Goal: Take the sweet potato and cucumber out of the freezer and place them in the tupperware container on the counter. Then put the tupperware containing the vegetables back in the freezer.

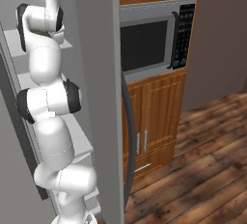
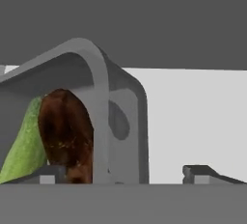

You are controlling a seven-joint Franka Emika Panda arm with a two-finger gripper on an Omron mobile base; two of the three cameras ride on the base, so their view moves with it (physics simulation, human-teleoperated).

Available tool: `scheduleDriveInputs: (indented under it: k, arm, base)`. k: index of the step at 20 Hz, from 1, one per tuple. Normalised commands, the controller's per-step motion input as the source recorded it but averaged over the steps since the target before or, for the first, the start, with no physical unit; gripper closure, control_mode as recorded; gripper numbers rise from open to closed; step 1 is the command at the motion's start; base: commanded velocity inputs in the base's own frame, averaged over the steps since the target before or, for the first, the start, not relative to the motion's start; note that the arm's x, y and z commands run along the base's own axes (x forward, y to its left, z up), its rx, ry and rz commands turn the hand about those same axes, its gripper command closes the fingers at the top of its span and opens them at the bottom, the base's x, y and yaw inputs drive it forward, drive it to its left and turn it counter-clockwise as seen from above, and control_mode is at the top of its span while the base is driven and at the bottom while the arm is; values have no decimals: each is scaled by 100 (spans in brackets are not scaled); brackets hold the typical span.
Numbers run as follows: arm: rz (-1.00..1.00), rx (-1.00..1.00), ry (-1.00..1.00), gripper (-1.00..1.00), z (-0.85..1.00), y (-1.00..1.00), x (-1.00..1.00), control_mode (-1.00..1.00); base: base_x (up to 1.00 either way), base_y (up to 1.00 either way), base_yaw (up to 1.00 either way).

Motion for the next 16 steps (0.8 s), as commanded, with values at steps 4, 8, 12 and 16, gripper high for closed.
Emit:
scheduleDriveInputs:
  k: [4,8,12,16]
  arm:
    - [2,2,-21,-100,27,-29,-65,-100]
    - [2,6,-23,-100,21,-40,-84,-100]
    - [1,6,-18,-100,1,-24,-67,-100]
    - [2,12,-26,-100,7,-21,-72,-100]
  base:
    - [0,0,0]
    - [0,0,0]
    - [0,0,0]
    - [0,0,0]
